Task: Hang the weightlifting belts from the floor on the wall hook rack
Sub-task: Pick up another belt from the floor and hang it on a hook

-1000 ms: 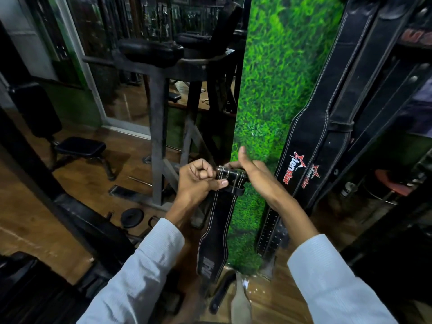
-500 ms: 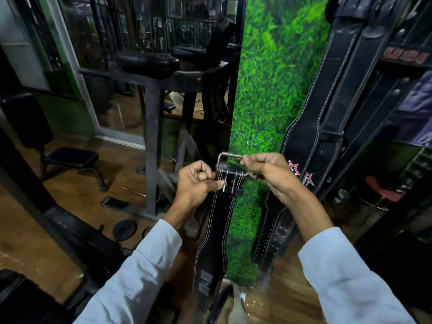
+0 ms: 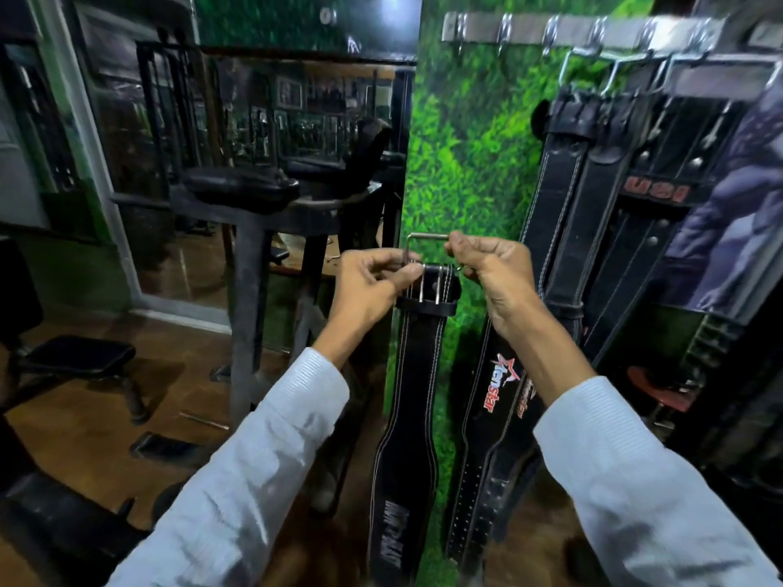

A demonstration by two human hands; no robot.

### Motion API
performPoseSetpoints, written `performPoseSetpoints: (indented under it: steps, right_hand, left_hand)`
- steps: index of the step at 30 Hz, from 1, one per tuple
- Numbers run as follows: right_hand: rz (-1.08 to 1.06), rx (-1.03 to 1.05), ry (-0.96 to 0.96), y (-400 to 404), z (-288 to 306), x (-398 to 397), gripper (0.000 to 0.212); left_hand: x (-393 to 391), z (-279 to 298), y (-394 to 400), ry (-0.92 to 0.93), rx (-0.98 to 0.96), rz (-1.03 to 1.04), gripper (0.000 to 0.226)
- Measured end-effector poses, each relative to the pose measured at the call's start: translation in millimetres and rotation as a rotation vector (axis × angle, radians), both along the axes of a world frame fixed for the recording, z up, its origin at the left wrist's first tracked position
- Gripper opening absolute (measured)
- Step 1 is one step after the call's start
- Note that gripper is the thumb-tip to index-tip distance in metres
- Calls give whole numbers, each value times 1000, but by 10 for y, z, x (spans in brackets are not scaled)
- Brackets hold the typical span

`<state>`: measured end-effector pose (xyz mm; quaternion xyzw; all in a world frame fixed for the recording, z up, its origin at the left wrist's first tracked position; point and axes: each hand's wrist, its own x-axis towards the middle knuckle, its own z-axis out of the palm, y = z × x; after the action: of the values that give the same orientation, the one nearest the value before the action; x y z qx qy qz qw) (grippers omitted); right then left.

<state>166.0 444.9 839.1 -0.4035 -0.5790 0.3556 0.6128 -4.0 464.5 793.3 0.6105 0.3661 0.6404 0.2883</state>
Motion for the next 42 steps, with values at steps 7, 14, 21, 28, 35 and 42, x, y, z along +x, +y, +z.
performPoseSetpoints:
  steps: [7,14,21,28,35,42]
  right_hand:
    - [42,-32,-170,149,337,175,65]
    - [-9,-65,-142,228,357,240,68]
    - [-66,31,-130,403,669,237,60]
    - [-85,-26,-110,528,618,258,49]
    - [-111,-62,-91,537,354,253,70]
    - [-133,-171,-63,569,74,298,49]
  left_hand:
    - [310,961,455,-141,100,-24,9]
    - [581,1909,939,-310,-65,6,20]
    - [801,2429,1320,-467,-185,112,35]
    - [879,2268,1504,-440,-254,63,27]
    - [789,1819,1311,-335,-168,-224,25]
    - [614,732,1121,-164,-377,-354,56]
